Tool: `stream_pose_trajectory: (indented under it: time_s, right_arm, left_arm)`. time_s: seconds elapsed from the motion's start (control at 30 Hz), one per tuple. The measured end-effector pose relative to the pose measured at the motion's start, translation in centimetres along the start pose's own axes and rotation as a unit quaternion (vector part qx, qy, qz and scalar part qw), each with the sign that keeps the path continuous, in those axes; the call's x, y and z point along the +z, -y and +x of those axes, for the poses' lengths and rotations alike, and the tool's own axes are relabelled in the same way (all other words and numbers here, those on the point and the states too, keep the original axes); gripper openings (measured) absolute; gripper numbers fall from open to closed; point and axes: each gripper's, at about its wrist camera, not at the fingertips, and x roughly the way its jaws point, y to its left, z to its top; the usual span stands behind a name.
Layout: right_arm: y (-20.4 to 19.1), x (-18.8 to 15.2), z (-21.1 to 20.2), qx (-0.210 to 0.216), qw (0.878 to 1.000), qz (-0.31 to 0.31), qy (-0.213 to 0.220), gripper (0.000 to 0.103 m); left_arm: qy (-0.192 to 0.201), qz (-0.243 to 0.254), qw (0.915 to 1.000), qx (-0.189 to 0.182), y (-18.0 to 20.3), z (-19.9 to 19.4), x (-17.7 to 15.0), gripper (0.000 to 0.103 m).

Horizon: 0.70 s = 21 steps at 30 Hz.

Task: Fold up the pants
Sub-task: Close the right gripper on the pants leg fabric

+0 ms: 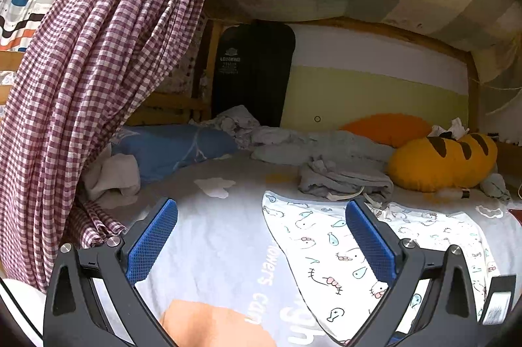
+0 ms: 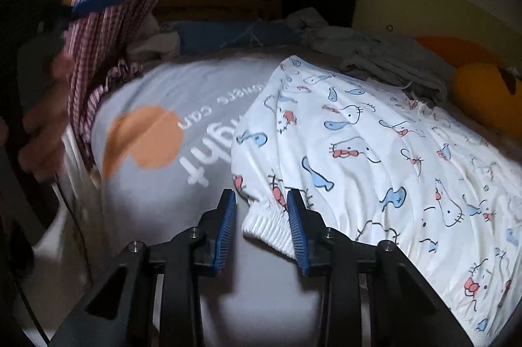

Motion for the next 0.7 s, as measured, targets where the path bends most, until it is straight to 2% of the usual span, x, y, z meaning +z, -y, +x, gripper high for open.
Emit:
stream_pose_trajectory:
  time_s: [0.2, 0.23, 0.27, 0.3, 0.37, 0.5, 0.6, 0.7]
  right_arm:
    - [-1.3, -0.4, 0.6, -0.032, 0.999, -0.041, 0.001, 0.034]
    - [-1.3, -0.4, 0.6, -0.04, 0.998, -0.037, 0.004, 0.026]
    - [-1.1, -0.3, 0.5, -0.049, 0.998, -0.031, 0.006, 0.012]
    - [-0.7, -0.1, 0.4, -0.055, 0.998, -0.015, 0.009, 0.009]
    - [0.5, 0.4, -0.3, -0.051, 0.998, 0.03, 0.021, 0.008]
    - [1.2, 1.3, -1.5, -0.072, 0.995, 0.046, 0.042, 0.008]
    - [2.0, 1.8, -2.1, -0.06, 0.995, 0.069, 0.044, 0.008]
    - [2.2, 2.3, -2.9, -0.048, 0.995, 0.072, 0.057, 0.008]
  left_arm:
    - [-0.008, 0.003, 1.0, 0.0, 0.4, 0.7, -0.2, 0.102]
    - [-0.009, 0.003, 1.0, 0.001, 0.5, 0.7, -0.2, 0.102]
    - [-0.009, 0.004, 0.9999, 0.001, 0.5, 0.8, -0.3, 0.102]
    - [-0.01, 0.004, 0.9999, 0.002, 0.5, 0.8, -0.3, 0.102]
    - [-0.01, 0.006, 0.9999, 0.002, 0.4, 0.8, -0.3, 0.102]
    - [-0.018, 0.018, 0.9995, 0.017, 0.3, 1.1, 0.2, 0.102]
    - [-0.033, 0.027, 0.9982, 0.043, 0.1, 2.1, 1.1, 0.102]
    - [-0.062, 0.022, 0.997, 0.039, -0.3, 3.6, 2.9, 0.099]
